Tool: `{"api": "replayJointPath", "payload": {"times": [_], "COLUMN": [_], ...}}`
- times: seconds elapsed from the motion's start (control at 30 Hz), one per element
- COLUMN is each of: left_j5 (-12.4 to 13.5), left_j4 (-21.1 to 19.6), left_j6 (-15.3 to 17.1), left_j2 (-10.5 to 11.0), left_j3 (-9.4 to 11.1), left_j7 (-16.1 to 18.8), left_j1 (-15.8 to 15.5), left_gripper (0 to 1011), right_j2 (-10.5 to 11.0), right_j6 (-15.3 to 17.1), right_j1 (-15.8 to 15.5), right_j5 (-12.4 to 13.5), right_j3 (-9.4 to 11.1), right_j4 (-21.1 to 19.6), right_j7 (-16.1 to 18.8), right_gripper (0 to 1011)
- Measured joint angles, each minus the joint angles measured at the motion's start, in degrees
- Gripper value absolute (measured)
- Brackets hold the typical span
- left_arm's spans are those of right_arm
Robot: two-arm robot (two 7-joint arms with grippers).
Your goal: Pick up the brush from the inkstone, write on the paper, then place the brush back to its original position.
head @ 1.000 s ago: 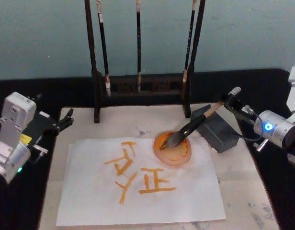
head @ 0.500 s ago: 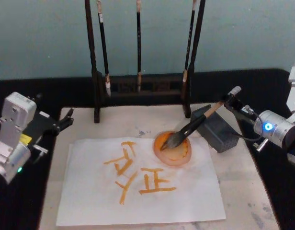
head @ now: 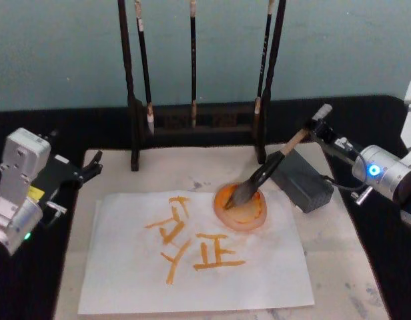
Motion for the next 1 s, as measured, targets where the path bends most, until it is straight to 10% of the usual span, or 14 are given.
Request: {"api": "replayJointPath", "payload": {"times": [0.6, 1.0], "left_j5": [0.0, 0.0], "left_j4": [0.0, 0.0], "left_j6": [0.0, 0.0], "left_j2": [0.0, 0.0], "left_j3": [0.0, 0.0], "left_j7": [0.0, 0.0], "left_j1": [0.0, 0.0], "left_gripper": [1009, 1010], "right_j2": [5.1, 8.6], "right_j6": [-9.6, -21.5], "right_j1": [-6.4, -8.5], "right_j5": [-6.3, -23.3], "right_j3": [-4.1, -10.6], "right_j4": [-17.3, -25.4], "right_j7": [0.2, 3.2], "right_gripper": [177, 177]}}
